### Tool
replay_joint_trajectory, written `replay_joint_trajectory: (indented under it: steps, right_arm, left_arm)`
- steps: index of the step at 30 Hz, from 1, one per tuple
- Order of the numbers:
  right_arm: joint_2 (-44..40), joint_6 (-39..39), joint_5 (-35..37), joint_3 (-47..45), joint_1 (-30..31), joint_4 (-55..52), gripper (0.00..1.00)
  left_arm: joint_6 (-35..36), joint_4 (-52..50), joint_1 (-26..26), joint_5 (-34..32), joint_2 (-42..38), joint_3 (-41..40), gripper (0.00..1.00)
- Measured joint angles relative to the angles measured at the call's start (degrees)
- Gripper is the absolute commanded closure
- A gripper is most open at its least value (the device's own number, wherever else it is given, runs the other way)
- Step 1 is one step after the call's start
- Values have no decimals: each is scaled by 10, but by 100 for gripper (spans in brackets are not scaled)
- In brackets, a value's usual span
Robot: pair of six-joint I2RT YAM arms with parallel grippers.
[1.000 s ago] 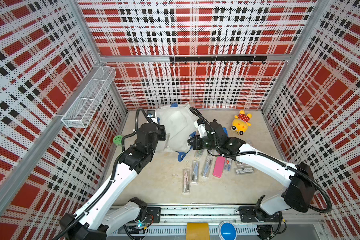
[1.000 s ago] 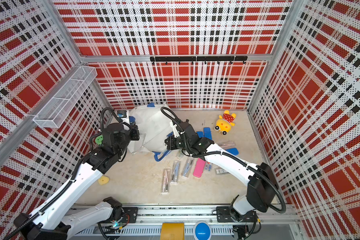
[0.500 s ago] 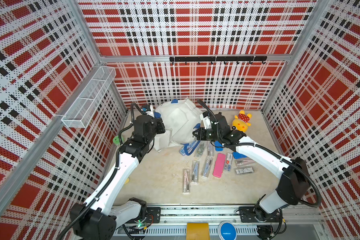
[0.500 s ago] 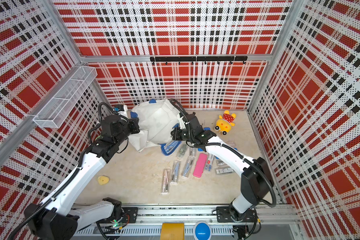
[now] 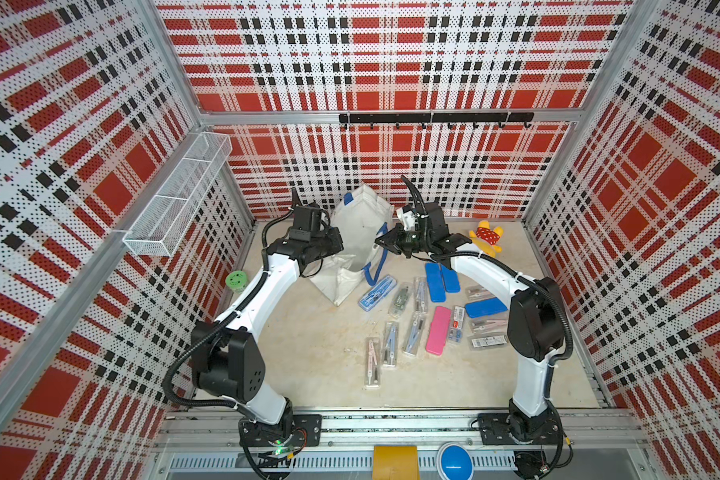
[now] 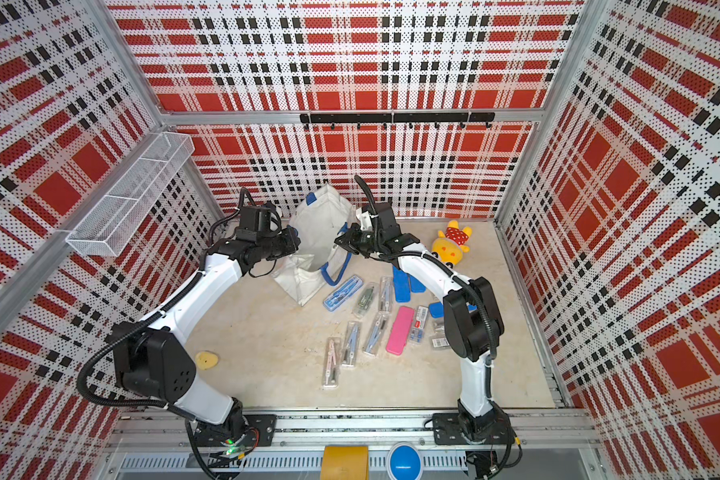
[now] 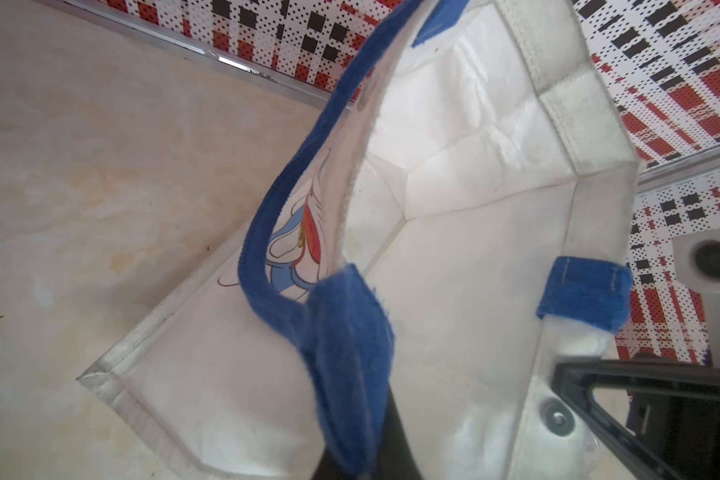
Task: Take out the compass set from the canvas bag
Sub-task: Place the canvas bag at the center of the board.
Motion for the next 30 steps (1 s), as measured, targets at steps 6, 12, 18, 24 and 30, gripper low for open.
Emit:
replay_joint_trajectory:
  steps: [6, 12, 18, 24, 30]
  right_arm:
    - [-15, -5, 6, -4, -17, -19, 42]
    - [-75, -48, 30, -4, -42, -85, 0]
    - [-146, -119, 65, -4, -83, -165, 0]
    - [-207, -228, 181, 7, -115, -287, 0]
    - [-348, -297, 301, -101, -146, -278, 0]
  left_arm:
    - [0, -36, 0, -7, 8, 26, 0]
    - [-4, -60, 3, -38, -13, 26, 0]
    - [6, -64, 2, -101, -143, -35, 0]
    - [42, -28, 2, -166, -338, -137, 0]
    - [76, 37, 4, -224, -517, -258, 0]
